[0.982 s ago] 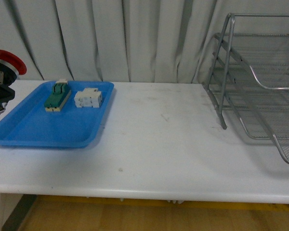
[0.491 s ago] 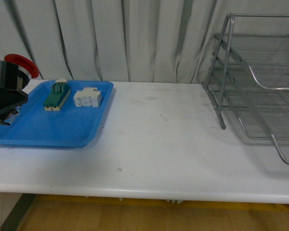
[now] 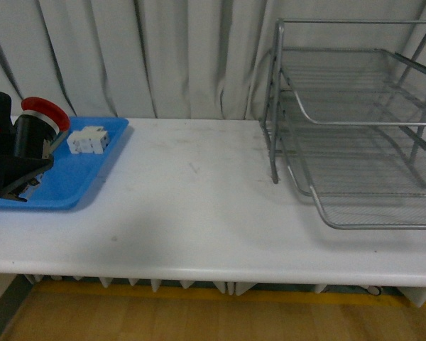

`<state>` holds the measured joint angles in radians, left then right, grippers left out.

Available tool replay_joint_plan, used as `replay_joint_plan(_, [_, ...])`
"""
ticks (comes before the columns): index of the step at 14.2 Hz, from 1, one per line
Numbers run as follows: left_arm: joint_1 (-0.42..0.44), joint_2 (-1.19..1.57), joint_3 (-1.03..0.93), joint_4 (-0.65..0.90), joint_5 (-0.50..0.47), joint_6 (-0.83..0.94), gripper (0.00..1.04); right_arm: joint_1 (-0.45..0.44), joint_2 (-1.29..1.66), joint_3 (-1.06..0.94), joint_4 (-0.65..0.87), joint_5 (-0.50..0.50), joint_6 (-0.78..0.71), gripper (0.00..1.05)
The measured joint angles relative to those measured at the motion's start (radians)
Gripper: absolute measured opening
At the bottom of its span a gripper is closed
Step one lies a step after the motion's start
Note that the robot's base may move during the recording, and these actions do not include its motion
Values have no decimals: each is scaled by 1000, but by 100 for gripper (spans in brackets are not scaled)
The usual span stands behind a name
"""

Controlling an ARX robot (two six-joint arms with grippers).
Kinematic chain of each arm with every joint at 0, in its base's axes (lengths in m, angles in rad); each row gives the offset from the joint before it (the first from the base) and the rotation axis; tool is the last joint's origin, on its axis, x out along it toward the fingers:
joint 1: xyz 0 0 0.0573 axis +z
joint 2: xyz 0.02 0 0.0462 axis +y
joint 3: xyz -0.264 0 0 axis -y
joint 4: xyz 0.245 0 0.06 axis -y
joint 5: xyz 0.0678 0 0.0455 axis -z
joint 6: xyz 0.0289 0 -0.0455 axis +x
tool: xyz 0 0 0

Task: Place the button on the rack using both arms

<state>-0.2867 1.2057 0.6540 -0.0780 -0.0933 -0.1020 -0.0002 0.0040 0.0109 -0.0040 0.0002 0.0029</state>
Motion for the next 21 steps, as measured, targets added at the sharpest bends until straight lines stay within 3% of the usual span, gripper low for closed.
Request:
replay_joint_plan(8, [-49,63,21,27,0,-4,36,0,0,0,0,4,0,98])
replay_joint_plan(12, [-157,263,257,48,-8,-2,36,0,0,0,1,3,0,98])
replay_joint_plan(17, [-323,678,739,-95,39,56,36,0,0,0,1,3,0,98])
replay_joint_plan(21, [-351,840,886,-179,37,85,36,0,0,0,1,3,0,98])
